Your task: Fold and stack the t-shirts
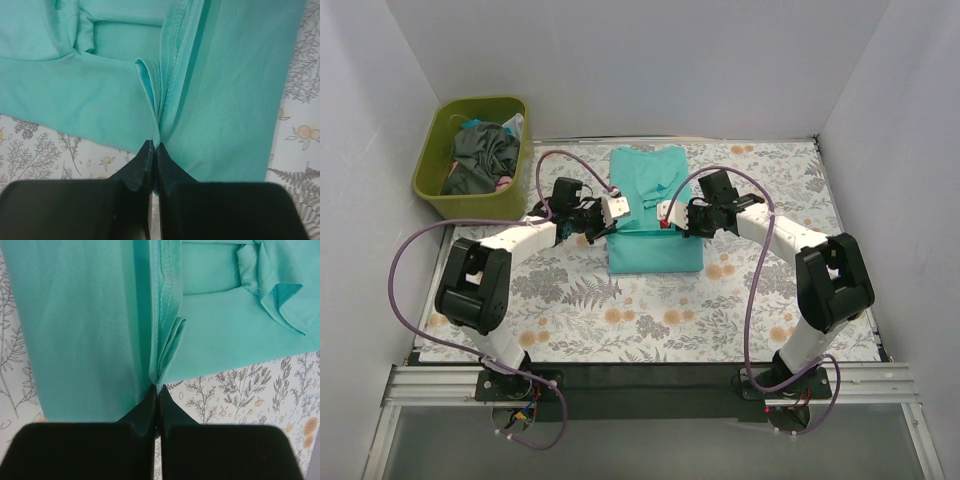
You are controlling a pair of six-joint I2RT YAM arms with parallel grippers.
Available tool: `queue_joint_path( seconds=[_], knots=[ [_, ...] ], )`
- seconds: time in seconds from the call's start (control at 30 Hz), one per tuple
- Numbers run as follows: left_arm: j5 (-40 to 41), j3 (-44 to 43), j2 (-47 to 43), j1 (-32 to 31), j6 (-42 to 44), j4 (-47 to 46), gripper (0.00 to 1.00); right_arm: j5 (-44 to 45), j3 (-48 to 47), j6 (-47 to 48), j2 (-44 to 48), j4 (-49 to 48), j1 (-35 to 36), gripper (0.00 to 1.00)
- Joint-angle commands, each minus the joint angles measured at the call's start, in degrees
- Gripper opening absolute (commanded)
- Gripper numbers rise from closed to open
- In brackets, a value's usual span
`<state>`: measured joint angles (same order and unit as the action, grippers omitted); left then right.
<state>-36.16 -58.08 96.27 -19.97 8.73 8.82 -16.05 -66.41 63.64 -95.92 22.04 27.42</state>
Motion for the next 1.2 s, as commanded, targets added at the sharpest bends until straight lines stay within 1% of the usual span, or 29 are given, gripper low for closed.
queue_joint_path(
  seconds=[0.0, 0.23, 0.5, 0.6, 0.63, 0.7, 0.73, 0.77, 0.83, 0.87, 0.9, 0.93, 0.97, 1.03, 1.1, 1.13, 1.17],
  knots=[
    [0.83, -3.87, 1.99, 1.6, 1.64, -4.15, 0.0, -0.38, -4.86, 2.28, -2.42, -0.69, -1.31, 0.01],
    [0.65, -8.7, 7.79, 2.65, 2.25, -5.48, 0.0, -0.56, -10.92, 2.28, -9.01, -1.74, -2.63, 0.01],
    [0.92, -11.35, 12.62, 3.18, 2.78, -7.58, 0.0, -0.29, -16.72, 2.02, -15.26, -3.32, -3.42, 0.01],
    [1.79, -11.7, 14.21, 3.18, 2.43, -8.47, 0.03, 0.93, -18.05, 0.97, -17.1, -3.94, -3.43, 0.01],
    [2.15, -12.05, 14.47, 3.27, 2.26, -10.03, 0.07, 1.46, -18.49, 0.79, -17.54, -4.11, -3.43, 0.09],
    [3.64, -13.53, 15.61, 3.27, 1.12, -10.4, 0.13, 3.57, -18.75, 0.18, -17.72, -5.51, -3.43, 0.25],
    [4.16, -14.07, 15.96, 3.27, 0.5, -10.4, 0.23, 4.36, -19.45, -1.05, -17.38, -6.04, -3.51, 0.34],
    [5.21, -14.68, 16.23, 3.44, -0.81, -10.49, 0.28, 4.8, -19.89, -1.84, -17.11, -6.39, -3.69, 0.37],
    [5.57, -16.0, 15.8, 3.79, -2.31, -10.4, 0.32, 4.8, -21.99, -4.82, -15.8, -6.66, -4.21, 0.46],
    [6.1, -16.18, 15.27, 4.06, -3.19, -10.84, 0.35, 4.89, -22.53, -5.88, -15.18, -6.75, -4.3, 0.47],
    [6.63, -16.44, 13.96, 4.32, -5.81, -10.93, 0.37, 4.54, -23.06, -7.02, -14.57, -6.66, -4.57, 0.47],
    [6.46, -16.88, 13.16, 4.58, -6.7, -10.67, 0.39, 4.11, -23.06, -8.43, -12.65, -6.66, -4.74, 0.48],
    [6.37, -16.8, 12.28, 5.28, -7.75, -10.32, 0.43, 3.06, -22.36, -10.53, -11.49, -6.66, -5.0, 0.48],
    [6.28, -16.45, 8.95, 5.9, -11.97, -10.14, 0.43, 2.17, -21.22, -13.18, -8.15, -6.4, -5.18, 0.46],
    [5.14, -16.36, 6.84, 6.52, -14.69, -7.17, 0.42, -0.37, -18.76, -16.78, -6.22, -5.53, -5.62, 0.4],
    [2.61, -16.27, 4.91, 6.52, -17.84, -6.02, 0.39, -1.51, -17.97, -17.92, -4.9, -4.74, -5.62, 0.35],
    [0.33, -16.01, 4.2, 6.52, -19.18, -2.7, 0.37, -2.66, -17.44, -19.33, -4.54, -2.55, -5.62, 0.34]
  ],
)
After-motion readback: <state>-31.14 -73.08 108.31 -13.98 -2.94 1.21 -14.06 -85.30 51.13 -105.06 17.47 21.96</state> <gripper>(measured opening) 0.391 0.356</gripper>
